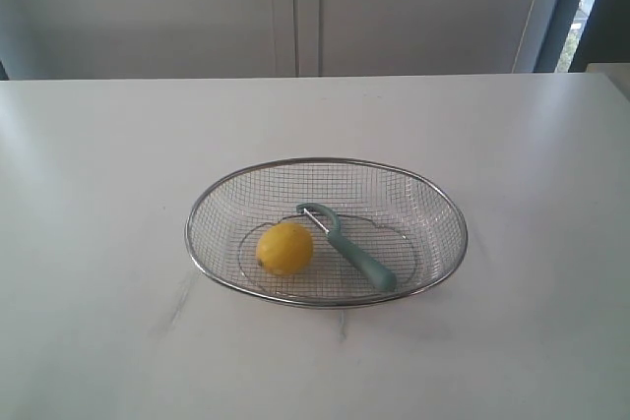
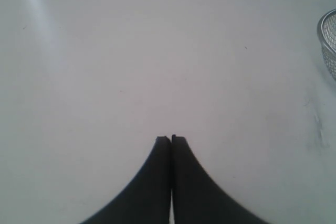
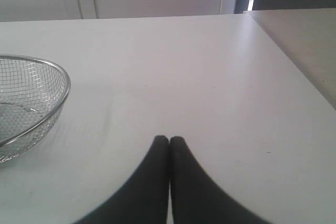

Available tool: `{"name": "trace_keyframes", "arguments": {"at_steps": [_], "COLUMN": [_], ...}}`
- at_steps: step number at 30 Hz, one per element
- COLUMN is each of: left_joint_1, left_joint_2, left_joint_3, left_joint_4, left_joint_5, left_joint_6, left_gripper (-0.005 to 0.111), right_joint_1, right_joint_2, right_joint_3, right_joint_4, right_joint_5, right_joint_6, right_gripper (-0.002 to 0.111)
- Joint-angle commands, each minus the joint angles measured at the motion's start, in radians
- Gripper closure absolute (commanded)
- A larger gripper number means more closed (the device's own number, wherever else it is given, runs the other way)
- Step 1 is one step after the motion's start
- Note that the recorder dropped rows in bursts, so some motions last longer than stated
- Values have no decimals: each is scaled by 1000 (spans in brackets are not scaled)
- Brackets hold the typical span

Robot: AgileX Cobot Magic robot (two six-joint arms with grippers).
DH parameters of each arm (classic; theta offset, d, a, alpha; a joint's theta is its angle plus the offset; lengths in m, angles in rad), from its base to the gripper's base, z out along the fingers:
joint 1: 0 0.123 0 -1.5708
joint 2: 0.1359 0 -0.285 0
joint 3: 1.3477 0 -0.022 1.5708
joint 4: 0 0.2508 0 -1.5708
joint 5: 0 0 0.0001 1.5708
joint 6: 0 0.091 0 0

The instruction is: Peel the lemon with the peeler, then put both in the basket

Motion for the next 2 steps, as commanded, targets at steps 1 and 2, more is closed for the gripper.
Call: {"name": "trace_keyframes", "arguments": {"at_steps": [1, 2], "left_joint_1": [-7, -7], "left_joint_2": [-4, -4], "left_joint_3": [4, 4], "left_joint_4": [-7, -7], "left_joint_5": [2, 2], "left_joint_6": [-4, -4], "left_gripper": [107, 107], "right_joint_1": [3, 3], "right_joint_2": [-7, -7], "right_joint_3": [7, 7], "right_joint_4": [0, 0], "right_joint_5": [-1, -1], "right_joint_6": [-5, -5], "right_gripper": [108, 108]}}
